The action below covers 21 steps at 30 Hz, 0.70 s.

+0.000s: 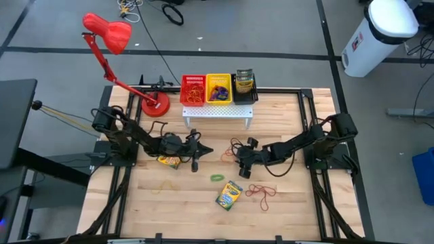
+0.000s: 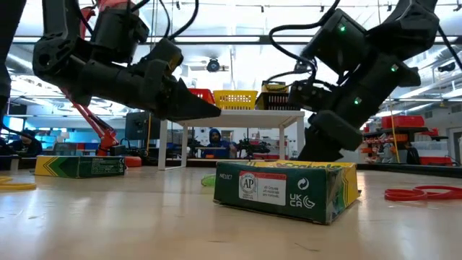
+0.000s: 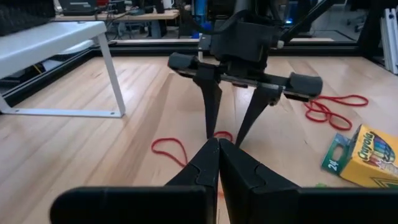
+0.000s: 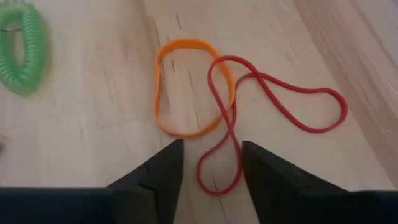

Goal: Pick & Place Office Desk Supplies
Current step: Put the red rubber band into the red bin on the shelf

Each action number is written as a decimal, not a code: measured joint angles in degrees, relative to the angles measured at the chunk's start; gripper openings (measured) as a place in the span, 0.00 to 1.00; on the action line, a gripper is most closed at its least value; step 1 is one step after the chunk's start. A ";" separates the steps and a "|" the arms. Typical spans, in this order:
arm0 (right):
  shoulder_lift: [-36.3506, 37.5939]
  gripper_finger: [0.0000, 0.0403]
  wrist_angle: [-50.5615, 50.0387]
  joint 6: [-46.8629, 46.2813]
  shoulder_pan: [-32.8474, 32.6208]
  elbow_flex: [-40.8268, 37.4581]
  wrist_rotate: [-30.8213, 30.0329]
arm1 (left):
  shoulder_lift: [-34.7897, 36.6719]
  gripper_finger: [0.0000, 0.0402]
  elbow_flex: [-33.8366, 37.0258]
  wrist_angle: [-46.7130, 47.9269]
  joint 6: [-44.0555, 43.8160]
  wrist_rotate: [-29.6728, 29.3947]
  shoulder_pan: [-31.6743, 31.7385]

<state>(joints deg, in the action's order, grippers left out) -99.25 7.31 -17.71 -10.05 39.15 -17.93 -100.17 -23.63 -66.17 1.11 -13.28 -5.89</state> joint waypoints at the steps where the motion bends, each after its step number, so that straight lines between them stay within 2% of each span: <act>1: -0.19 0.42 -0.05 0.01 0.00 0.10 -0.05 | -0.37 0.04 -0.36 0.07 -0.01 0.02 0.00; 12: 0.02 0.03 -0.98 1.41 -0.04 0.03 -1.56 | -1.56 0.07 -1.45 0.09 -0.23 -1.38 0.00; 16: 2.04 0.03 -3.10 2.93 -0.04 0.01 -2.02 | -1.56 0.12 -2.01 1.18 -0.47 -3.59 0.00; 21: 7.15 0.01 -4.14 6.26 -0.04 0.34 -3.19 | -1.52 0.22 -4.46 4.75 -0.79 -2.92 0.00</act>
<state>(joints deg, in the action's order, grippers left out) -92.10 3.17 -11.44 -10.09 39.48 -21.12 -101.69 -28.09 -61.42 0.32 -16.20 -5.89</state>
